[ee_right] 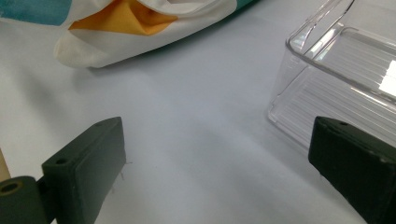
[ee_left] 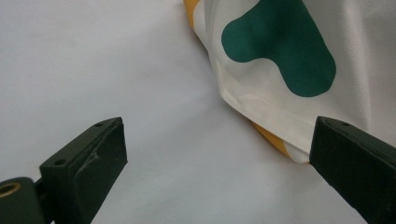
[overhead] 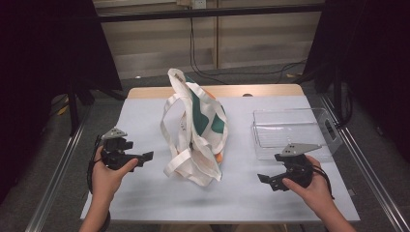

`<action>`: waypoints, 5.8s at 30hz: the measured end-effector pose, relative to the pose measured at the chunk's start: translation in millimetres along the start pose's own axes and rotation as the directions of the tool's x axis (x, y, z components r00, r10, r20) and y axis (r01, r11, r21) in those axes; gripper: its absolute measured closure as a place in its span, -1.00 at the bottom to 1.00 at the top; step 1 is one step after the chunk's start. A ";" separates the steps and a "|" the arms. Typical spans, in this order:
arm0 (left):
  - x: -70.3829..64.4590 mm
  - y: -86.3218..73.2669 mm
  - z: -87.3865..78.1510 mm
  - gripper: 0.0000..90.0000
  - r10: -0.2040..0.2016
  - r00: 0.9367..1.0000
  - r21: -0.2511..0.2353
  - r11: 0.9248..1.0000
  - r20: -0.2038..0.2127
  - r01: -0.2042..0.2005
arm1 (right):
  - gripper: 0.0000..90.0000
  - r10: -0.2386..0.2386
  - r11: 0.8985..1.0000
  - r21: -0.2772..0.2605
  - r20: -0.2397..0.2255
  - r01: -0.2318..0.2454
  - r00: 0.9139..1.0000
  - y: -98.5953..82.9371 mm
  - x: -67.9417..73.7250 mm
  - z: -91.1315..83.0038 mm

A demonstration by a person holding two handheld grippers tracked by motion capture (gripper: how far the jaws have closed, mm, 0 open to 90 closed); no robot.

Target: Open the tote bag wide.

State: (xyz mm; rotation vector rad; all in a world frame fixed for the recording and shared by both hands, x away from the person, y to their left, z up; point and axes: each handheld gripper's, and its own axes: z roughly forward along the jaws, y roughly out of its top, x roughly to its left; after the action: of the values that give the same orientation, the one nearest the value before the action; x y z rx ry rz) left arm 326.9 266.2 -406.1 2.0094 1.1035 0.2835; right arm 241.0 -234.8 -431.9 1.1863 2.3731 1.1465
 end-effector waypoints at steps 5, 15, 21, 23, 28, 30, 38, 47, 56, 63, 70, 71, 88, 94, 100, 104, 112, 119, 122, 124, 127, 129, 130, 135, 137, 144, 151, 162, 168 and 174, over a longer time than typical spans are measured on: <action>0.5 2.3 -0.2 -0.91 0.001 1.000 -0.003 1.000 -0.005 -0.001 | -0.92 -0.006 1.000 -0.001 -0.004 0.006 1.000 0.8 1.3 2.0; 0.1 9.5 -4.0 -0.91 0.021 1.000 0.025 0.999 -0.012 -0.020 | -0.92 -0.004 1.000 -0.002 0.002 0.004 1.000 8.3 1.5 0.6; 0.3 14.6 -3.8 -0.91 0.021 1.000 0.023 1.000 -0.011 -0.021 | -0.92 -0.011 1.000 -0.013 0.001 0.011 1.000 16.1 3.4 0.1; -1.4 15.8 -1.4 -0.91 0.007 1.000 0.019 1.000 -0.005 -0.007 | -0.92 -0.011 1.000 -0.008 -0.004 0.010 1.000 18.8 4.9 1.3; -4.4 20.8 5.4 -0.90 0.025 1.000 0.031 0.999 0.005 -0.025 | -0.92 -0.015 1.000 -0.008 -0.009 0.015 1.000 26.3 5.3 1.7; -5.5 22.7 7.0 -0.90 0.024 1.000 0.030 0.999 0.009 -0.024 | -0.92 -0.015 1.000 -0.011 -0.012 0.015 1.000 29.2 5.2 0.7; -8.5 30.7 9.6 -0.90 0.024 1.000 0.042 0.999 0.005 -0.025 | -0.92 -0.011 1.000 -0.007 -0.021 0.011 1.000 43.8 -0.6 0.1; -7.8 40.1 8.9 -0.90 0.027 1.000 0.049 0.998 0.002 -0.027 | -0.91 -0.015 1.000 0.003 -0.018 0.015 1.000 60.6 -2.9 2.4; -9.6 50.4 7.6 -0.90 0.042 0.999 0.065 0.997 -0.009 -0.042 | -0.92 -0.021 0.999 0.025 -0.025 0.021 0.999 76.7 -7.1 11.8; -7.8 55.9 7.8 -0.90 0.044 0.999 0.075 0.996 -0.006 -0.044 | -0.94 -0.029 0.999 0.024 -0.027 0.030 0.999 87.0 -13.2 17.4; -7.7 62.0 9.1 -0.90 0.041 0.999 0.070 0.997 -0.011 -0.041 | -0.93 -0.013 1.000 0.013 -0.018 0.014 1.000 99.1 -19.5 23.9; -8.0 62.9 9.7 -0.90 0.038 0.999 0.063 0.997 -0.013 -0.037 | -0.93 -0.013 1.000 0.013 -0.018 0.014 1.000 99.1 -19.5 23.9; -9.7 80.2 19.4 -0.77 0.064 0.998 0.100 0.993 0.021 -0.065 | -0.80 -0.050 0.999 0.009 -0.014 0.050 0.999 124.2 -16.4 40.9; -12.0 86.6 22.5 -0.75 0.057 0.998 0.107 0.992 0.037 -0.060 | -0.76 -0.054 0.999 -0.006 -0.027 0.053 0.998 134.0 -16.5 46.9; -14.6 92.1 23.5 -0.72 0.054 0.998 0.087 0.995 0.020 -0.055 | -0.72 -0.058 0.998 -0.014 -0.028 0.058 0.998 141.7 -17.7 51.4; -15.1 95.9 23.4 -0.69 0.057 0.998 0.074 0.995 0.034 -0.060 | -0.69 -0.052 0.999 -0.018 -0.031 0.051 0.998 146.8 -19.4 54.9; -15.0 100.8 24.1 -0.61 0.086 0.995 0.086 0.992 0.047 -0.090 | -0.66 -0.046 0.999 -0.029 -0.043 0.044 0.998 152.9 -20.6 60.9; -16.5 105.2 27.1 -0.53 0.078 0.996 0.094 0.992 0.050 -0.083 | -0.65 -0.062 0.998 -0.036 -0.058 0.060 0.996 160.2 -19.2 66.9; -15.8 106.8 27.9 -0.53 0.073 0.996 0.093 0.993 0.049 -0.078 | -0.64 -0.061 0.997 -0.044 -0.062 0.058 0.996 162.6 -20.2 70.0; -13.8 108.6 27.8 -0.51 0.080 0.996 0.093 0.992 0.050 -0.085 | -0.63 -0.061 0.997 -0.048 -0.066 0.058 0.996 165.0 -20.8 72.6; -14.0 109.4 28.3 -0.47 0.073 0.996 0.090 0.993 0.044 -0.076 | -0.62 -0.068 0.997 -0.044 -0.065 0.065 0.996 166.2 -19.8 75.1; -14.4 110.1 29.1 -0.46 0.065 0.997 0.082 0.994 0.046 -0.069 | -0.61 -0.082 0.996 -0.032 -0.064 0.080 0.995 167.4 -18.5 77.4; -13.5 111.0 28.7 -0.43 0.080 0.996 0.091 0.992 0.049 -0.085 | -0.60 -0.082 0.996 -0.034 -0.067 0.080 0.994 169.1 -17.7 79.3; -15.1 113.6 29.8 -0.40 0.086 0.995 0.090 0.992 0.052 -0.090 | -0.57 -0.073 0.997 -0.045 -0.075 0.070 0.995 174.4 -17.2 81.4; -16.6 114.4 31.1 -0.37 0.070 0.996 0.081 0.994 0.052 -0.074 | -0.56 -0.083 0.995 -0.058 -0.072 0.079 0.994 179.2 -16.8 82.3; -15.1 114.1 33.2 -0.37 0.088 0.995 0.103 0.990 0.046 -0.092 | -0.56 -0.067 0.996 -0.066 -0.077 0.062 0.995 183.5 -19.0 87.8; -14.5 114.2 34.9 -0.33 0.078 0.996 0.100 0.992 0.037 -0.081 | -0.48 -0.079 0.995 -0.063 -0.077 0.075 0.994 187.4 -19.5 94.5; -16.9 115.5 39.0 -0.20 0.083 0.995 0.100 0.991 0.052 -0.088 | -0.07 -0.099 0.992 -0.090 -0.075 0.093 0.992 201.2 -15.3 100.3; -16.6 117.7 38.5 -0.13 0.099 0.993 0.104 0.989 0.057 -0.104 | 0.19 -0.121 0.989 -0.099 -0.074 0.113 0.990 204.4 -14.4 101.6; -19.2 119.7 39.1 0.03 0.091 0.994 0.093 0.991 0.054 -0.095 | 0.76 -0.114 0.990 -0.089 -0.080 0.107 0.990 202.8 -19.3 99.2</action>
State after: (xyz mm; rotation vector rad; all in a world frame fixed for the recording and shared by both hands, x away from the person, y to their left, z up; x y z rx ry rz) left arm 408.7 194.9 -339.4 2.1450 1.0112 0.2316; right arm 419.9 -123.3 -348.8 0.9848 2.3922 1.2706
